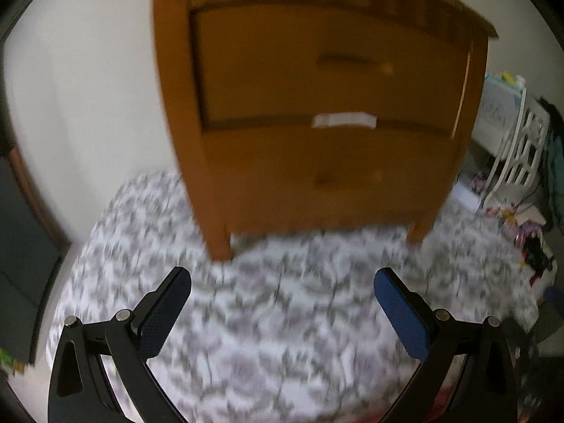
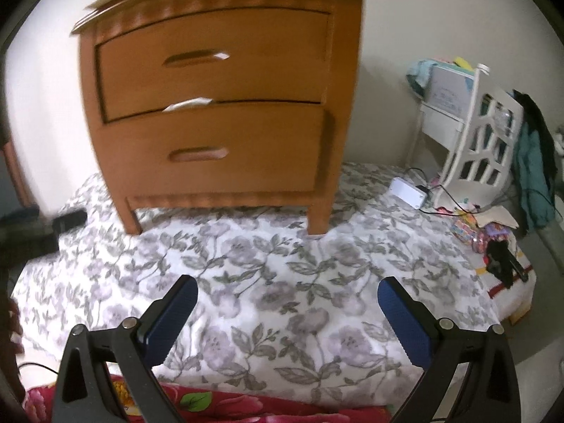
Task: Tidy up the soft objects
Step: 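Move the left tool to the lower drawer front and grip its edge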
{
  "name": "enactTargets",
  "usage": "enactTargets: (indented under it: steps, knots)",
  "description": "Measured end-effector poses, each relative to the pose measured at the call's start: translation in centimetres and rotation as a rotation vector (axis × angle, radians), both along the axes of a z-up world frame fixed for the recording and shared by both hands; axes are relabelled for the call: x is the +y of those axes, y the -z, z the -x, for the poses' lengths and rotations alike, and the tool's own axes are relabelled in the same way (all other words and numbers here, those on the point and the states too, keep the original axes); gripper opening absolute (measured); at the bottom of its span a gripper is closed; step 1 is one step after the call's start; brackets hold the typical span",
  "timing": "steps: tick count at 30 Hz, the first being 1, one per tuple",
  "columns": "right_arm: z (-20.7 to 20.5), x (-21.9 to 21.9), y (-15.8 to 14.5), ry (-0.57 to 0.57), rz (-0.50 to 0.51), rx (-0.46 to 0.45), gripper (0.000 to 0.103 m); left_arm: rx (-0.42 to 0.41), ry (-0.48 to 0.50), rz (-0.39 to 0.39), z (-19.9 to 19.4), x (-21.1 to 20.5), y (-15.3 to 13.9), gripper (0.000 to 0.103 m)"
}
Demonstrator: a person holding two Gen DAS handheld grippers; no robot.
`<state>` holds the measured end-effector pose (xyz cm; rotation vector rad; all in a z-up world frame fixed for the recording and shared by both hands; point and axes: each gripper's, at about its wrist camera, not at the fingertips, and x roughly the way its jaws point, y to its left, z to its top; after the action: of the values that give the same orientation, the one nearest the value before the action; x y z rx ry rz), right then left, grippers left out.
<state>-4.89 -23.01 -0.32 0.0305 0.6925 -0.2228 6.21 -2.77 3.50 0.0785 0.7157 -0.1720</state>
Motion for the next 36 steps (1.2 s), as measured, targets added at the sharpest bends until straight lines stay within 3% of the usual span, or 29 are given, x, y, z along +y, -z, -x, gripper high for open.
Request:
enactTargets:
  steps: [6, 13, 16, 25, 33, 36]
  knots:
    - [-0.6, -2.5, -0.3, 0.058, -0.022, -0.002, 0.103, -0.039, 0.050, -0.153, -5.7, -3.6, -3.1, 0.103]
    - [-1.3, -3.6, 1.8, 0.061, -0.051, 0.068, 0.103, 0.016, 0.167, -0.308, -11.2, -7.0, -2.3, 0.103]
    - [-1.5, -3.8, 2.4, 0.057, -0.061, 0.084, 0.103, 0.085, 0.203, -0.327, -13.4, -7.7, -1.4, 0.103]
    - [-2.6, -5.1, 3.6, 0.079, -0.106, 0.131, 0.103, 0.158, 0.273, -0.452, -15.9, -9.8, 0.5, 0.103]
    - [-3.0, -5.5, 4.2, 0.074, -0.121, 0.155, 0.103, 0.142, 0.238, -0.463, -16.7, -10.5, 0.8, 0.103]
    - [-3.2, -5.4, 4.3, 0.067, -0.125, 0.161, 0.103, 0.126, 0.228, -0.509, -16.7, -10.9, 1.0, 0.103]
